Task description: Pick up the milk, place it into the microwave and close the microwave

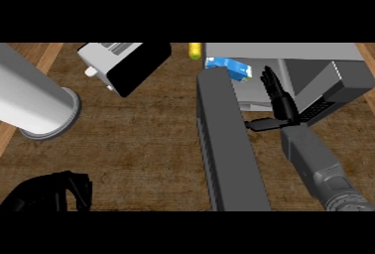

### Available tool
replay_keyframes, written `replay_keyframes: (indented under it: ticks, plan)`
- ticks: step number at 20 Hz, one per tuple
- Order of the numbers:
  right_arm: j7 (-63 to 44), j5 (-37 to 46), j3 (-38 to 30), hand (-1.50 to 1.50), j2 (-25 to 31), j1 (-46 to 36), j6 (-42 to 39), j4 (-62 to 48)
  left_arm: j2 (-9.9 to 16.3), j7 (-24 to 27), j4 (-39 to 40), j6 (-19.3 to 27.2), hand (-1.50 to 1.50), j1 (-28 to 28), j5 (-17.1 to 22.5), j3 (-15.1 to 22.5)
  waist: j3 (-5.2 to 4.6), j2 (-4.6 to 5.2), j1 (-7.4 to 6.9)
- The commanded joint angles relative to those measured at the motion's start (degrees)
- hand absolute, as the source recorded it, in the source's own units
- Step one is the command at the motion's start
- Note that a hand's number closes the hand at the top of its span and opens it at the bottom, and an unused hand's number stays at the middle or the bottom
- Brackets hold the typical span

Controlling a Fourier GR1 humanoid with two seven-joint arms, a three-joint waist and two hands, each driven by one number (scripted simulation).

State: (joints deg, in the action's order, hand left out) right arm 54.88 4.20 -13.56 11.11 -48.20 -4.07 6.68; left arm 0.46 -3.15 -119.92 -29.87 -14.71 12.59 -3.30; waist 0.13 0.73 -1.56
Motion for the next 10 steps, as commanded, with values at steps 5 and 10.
replay_keyframes:
  ticks: [5,10]
  plan:
    - [0.32,-0.10,1.65,-1.50,0.72,8.12,-5.58,5.75,-0.45,0.31,3.24,4.87,1.50,1.84,-5.66,9.46,-0.13,-0.74,1.49]
    - [4.89,-0.15,2.67,-1.50,1.94,17.43,-7.51,9.57,-0.46,0.23,3.78,7.59,1.50,3.33,-11.97,17.88,-0.14,-0.94,2.31]
